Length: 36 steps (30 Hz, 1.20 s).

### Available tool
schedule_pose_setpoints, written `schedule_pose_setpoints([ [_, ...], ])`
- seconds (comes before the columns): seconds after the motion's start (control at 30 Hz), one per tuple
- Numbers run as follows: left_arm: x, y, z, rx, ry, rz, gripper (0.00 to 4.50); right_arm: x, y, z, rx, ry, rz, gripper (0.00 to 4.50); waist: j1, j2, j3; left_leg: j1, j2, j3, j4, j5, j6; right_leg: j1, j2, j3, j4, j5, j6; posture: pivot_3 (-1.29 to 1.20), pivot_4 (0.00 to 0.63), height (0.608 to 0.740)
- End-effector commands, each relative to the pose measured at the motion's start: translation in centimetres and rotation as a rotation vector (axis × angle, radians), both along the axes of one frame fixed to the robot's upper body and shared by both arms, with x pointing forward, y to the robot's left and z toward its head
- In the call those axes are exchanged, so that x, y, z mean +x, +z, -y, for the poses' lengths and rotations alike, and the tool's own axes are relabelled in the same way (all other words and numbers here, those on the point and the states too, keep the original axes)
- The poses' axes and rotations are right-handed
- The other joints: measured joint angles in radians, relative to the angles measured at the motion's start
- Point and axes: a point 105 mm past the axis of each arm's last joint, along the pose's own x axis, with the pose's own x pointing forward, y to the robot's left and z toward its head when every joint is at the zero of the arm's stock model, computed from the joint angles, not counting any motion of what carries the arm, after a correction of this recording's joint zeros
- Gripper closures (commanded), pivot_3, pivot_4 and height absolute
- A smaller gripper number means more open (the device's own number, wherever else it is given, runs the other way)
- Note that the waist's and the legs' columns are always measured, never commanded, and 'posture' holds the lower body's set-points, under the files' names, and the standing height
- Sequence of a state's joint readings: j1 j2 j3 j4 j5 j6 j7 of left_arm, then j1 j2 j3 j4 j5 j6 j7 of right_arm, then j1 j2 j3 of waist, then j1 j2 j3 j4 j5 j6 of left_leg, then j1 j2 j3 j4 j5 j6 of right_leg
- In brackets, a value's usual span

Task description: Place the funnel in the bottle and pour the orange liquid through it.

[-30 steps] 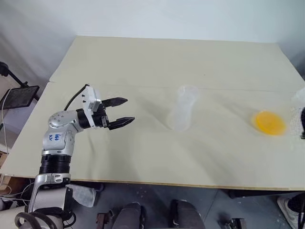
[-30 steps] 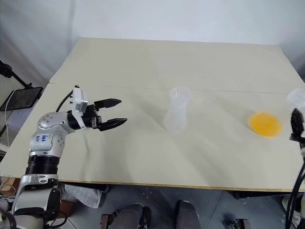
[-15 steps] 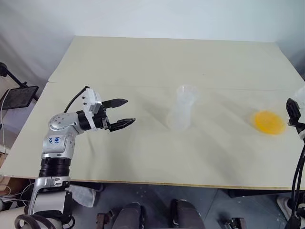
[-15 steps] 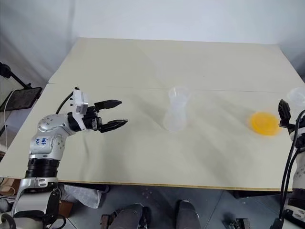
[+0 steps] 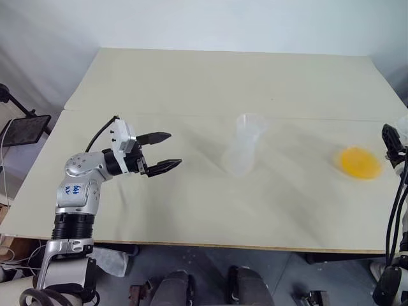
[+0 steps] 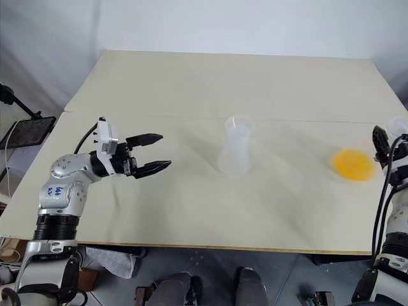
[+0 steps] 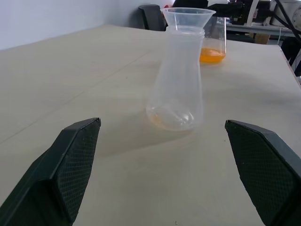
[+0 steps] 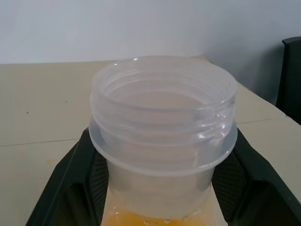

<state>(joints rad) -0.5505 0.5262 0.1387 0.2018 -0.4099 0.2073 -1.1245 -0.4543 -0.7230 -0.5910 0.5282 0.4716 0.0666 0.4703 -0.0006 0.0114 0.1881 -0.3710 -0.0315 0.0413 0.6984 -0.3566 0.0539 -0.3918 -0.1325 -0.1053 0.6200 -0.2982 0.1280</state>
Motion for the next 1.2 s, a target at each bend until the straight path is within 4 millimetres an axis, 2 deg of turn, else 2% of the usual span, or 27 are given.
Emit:
schedule_pose_setpoints([
  [0.03,-0.4,1.2,0.2,-0.011,-0.014,0.058,0.00,-0.5,3.0,-0.6,-0.068,0.020,0.121,2.04,0.000,0.000,0.000,0.000,0.000,0.000,0.000,0.000,0.000,0.000,0.000,0.000,0.000,0.000,0.000,0.00,0.150,0.740],
  [0.1,-0.4,1.2,0.1,-0.008,-0.014,0.058,0.00,-0.5,3.8,-1.8,-0.098,0.057,0.134,2.04,-0.001,0.001,0.000,0.000,0.000,0.000,0.000,0.000,0.000,0.000,0.000,0.000,0.000,0.000,0.000,0.00,0.150,0.740],
  [0.17,-0.4,1.1,0.1,-0.004,-0.013,0.057,0.00,-0.3,5.4,-3.5,-0.126,0.079,0.162,2.04,-0.001,0.001,0.001,0.000,0.000,0.000,0.000,0.000,0.000,0.000,0.000,0.000,0.000,0.000,0.000,0.00,0.150,0.740],
  [0.3,-0.3,1.0,0.0,0.000,-0.011,0.054,0.00,0.4,6.5,-6.8,-0.196,0.142,0.090,2.04,-0.001,0.002,0.001,0.000,0.001,0.000,0.000,0.000,0.000,-0.001,0.000,0.000,0.000,0.000,0.000,0.00,0.150,0.740],
  [0.37,-0.3,0.9,-0.1,0.002,-0.011,0.051,0.00,0.8,7.1,-8.6,-0.309,0.114,0.007,2.04,-0.001,0.002,0.001,0.000,0.001,0.000,0.000,0.000,-0.001,-0.001,0.000,0.000,0.000,0.000,0.000,0.00,0.150,0.740],
  [0.57,-0.4,0.6,0.0,-0.001,-0.009,0.048,0.00,0.5,7.4,-12.8,-0.483,0.116,-0.025,2.04,0.008,0.002,0.001,-0.001,0.000,-0.002,0.000,0.000,-0.001,-0.001,0.000,0.001,0.000,0.000,0.000,0.00,0.150,0.740],
  [0.67,-0.6,0.5,0.2,-0.021,-0.007,0.046,0.00,0.4,6.8,-16.3,-0.683,0.160,0.000,2.04,0.010,0.002,0.001,-0.001,0.000,-0.002,0.000,0.000,-0.001,-0.001,0.000,0.000,0.000,0.000,0.000,0.00,0.150,0.740],
  [0.73,-0.9,0.5,0.3,-0.031,-0.010,0.046,0.00,0.4,6.5,-18.0,-0.804,0.165,0.019,2.04,0.007,0.002,0.001,-0.001,-0.001,-0.002,0.000,0.000,-0.001,-0.001,0.000,0.000,0.000,0.000,0.000,0.00,0.150,0.740],
  [0.87,-1.4,0.6,0.4,-0.046,-0.027,0.039,0.00,0.5,6.2,-19.8,-0.974,0.164,0.055,2.04,0.007,0.002,0.001,-0.001,-0.001,-0.001,0.000,0.000,-0.001,-0.002,0.000,-0.002,0.000,0.000,0.000,0.00,0.150,0.740],
  [1.2,-2.0,0.6,1.0,-0.052,-0.035,0.040,0.00,1.3,6.7,-21.6,-1.201,0.104,0.127,2.04,-0.001,0.002,0.001,-0.001,0.000,-0.001,0.000,0.000,-0.001,-0.001,0.001,-0.002,0.000,0.000,0.000,0.00,0.150,0.740],
])
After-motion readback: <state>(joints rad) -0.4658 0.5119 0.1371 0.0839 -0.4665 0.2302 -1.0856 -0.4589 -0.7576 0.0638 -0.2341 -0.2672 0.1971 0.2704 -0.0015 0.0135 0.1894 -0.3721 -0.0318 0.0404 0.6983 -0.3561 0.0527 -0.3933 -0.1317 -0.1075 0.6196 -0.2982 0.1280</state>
